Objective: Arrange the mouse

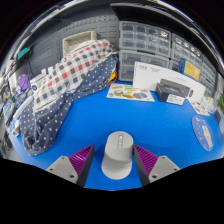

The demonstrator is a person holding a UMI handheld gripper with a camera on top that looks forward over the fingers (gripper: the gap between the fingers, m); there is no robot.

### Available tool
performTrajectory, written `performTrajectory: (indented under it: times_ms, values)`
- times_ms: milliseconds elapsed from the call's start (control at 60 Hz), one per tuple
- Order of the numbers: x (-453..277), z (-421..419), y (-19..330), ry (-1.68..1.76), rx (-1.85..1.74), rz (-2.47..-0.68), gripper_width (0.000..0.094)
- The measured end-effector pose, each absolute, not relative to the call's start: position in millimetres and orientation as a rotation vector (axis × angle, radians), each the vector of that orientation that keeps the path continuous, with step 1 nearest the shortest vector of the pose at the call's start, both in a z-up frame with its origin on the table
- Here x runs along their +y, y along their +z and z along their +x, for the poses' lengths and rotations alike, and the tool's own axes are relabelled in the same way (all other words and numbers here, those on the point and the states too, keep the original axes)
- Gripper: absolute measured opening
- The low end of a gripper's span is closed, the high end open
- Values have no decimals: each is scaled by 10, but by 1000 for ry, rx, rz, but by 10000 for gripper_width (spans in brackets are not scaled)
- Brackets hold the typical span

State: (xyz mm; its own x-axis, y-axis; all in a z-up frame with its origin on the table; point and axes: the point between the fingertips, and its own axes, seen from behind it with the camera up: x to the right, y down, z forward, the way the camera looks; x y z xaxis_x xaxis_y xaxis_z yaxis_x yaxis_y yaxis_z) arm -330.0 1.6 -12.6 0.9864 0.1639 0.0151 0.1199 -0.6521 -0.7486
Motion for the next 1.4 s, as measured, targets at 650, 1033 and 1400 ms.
performTrajectory:
  times_ms: [650,1033,1400]
  values:
    - [163,-3214,-92,94,-139,-2411,320]
    - [879,-1464,2222,47,-177,-2021,323]
    - [1142,715,1607,-73,-47,-2120,320]
